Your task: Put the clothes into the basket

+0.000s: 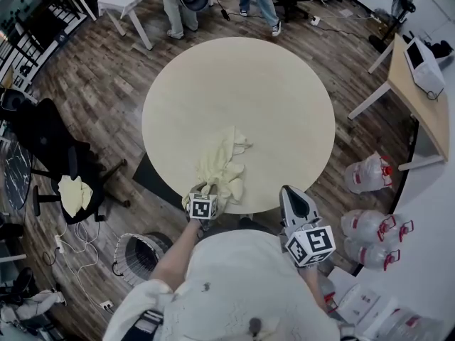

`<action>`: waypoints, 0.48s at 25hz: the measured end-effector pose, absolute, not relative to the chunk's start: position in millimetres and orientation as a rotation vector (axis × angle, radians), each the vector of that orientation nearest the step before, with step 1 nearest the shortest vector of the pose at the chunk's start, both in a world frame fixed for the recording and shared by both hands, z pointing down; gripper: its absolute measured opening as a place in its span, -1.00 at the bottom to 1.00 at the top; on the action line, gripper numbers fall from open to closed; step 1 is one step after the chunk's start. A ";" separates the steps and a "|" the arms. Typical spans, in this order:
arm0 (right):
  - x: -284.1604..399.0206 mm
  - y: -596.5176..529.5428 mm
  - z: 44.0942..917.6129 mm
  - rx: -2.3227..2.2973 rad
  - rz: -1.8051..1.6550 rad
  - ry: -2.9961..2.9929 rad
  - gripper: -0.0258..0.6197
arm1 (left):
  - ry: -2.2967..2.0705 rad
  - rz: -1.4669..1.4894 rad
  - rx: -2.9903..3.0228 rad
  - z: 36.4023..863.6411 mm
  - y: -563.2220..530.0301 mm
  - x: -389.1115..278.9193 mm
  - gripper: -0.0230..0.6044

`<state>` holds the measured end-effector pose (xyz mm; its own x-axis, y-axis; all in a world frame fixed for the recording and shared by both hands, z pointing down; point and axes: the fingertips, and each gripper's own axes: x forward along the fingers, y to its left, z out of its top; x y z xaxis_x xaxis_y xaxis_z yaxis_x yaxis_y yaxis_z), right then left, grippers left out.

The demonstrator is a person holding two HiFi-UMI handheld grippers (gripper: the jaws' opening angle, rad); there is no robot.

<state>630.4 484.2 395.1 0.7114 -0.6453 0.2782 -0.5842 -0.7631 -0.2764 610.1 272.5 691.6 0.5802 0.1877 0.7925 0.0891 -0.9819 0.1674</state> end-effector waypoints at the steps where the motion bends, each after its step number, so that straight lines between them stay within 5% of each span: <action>1: 629.1 481.5 396.0 -2.745 -0.542 1.004 -0.90 | 0.232 1.348 2.699 688.7 271.6 607.0 -0.63; 12: 630.7 451.7 397.0 -2.710 -0.547 1.127 -0.90 | 0.226 1.075 2.747 627.7 262.2 599.7 -0.63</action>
<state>630.7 451.7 397.0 0.6498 -0.7098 0.2720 -0.6528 -0.7044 -0.2786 599.7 262.2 627.7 0.7265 0.2066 0.6554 0.0743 -0.9718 0.2239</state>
